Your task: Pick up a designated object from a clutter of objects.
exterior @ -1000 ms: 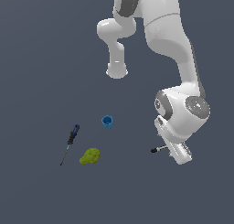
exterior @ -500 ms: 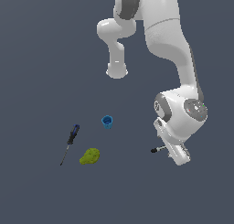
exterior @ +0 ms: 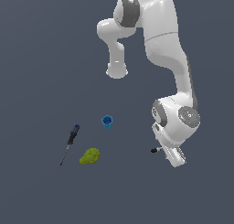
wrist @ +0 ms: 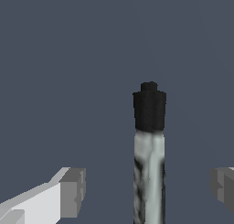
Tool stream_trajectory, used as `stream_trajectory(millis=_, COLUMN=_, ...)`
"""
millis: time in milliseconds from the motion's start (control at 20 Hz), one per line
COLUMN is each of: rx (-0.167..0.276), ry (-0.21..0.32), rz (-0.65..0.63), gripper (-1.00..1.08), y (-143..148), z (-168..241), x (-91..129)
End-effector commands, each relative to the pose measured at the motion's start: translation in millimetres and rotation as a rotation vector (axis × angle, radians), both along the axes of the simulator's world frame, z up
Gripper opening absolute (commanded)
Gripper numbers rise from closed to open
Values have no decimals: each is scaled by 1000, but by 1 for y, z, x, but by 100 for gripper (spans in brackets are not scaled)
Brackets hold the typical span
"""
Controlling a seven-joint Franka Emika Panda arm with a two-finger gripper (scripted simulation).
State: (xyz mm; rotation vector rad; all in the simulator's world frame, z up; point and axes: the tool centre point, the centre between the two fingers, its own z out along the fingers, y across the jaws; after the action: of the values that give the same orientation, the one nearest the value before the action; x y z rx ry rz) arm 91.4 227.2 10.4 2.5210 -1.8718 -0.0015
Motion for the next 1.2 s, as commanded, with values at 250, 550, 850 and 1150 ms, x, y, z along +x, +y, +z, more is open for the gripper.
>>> stream_trajectory(millis=250, rx=1, ry=-2, rz=0, gripper=-100, y=0, z=-1, x=1)
stream_trajectory(millis=550, rx=1, ry=-2, rz=0, gripper=-100, y=0, z=-1, x=1)
stream_trajectory(millis=850, rx=1, ry=-2, rz=0, gripper=-100, y=-3, z=6, x=-1)
stream_trajectory(millis=1150, rx=1, ry=-2, rz=0, gripper=-100, y=-14, z=27, x=-8)
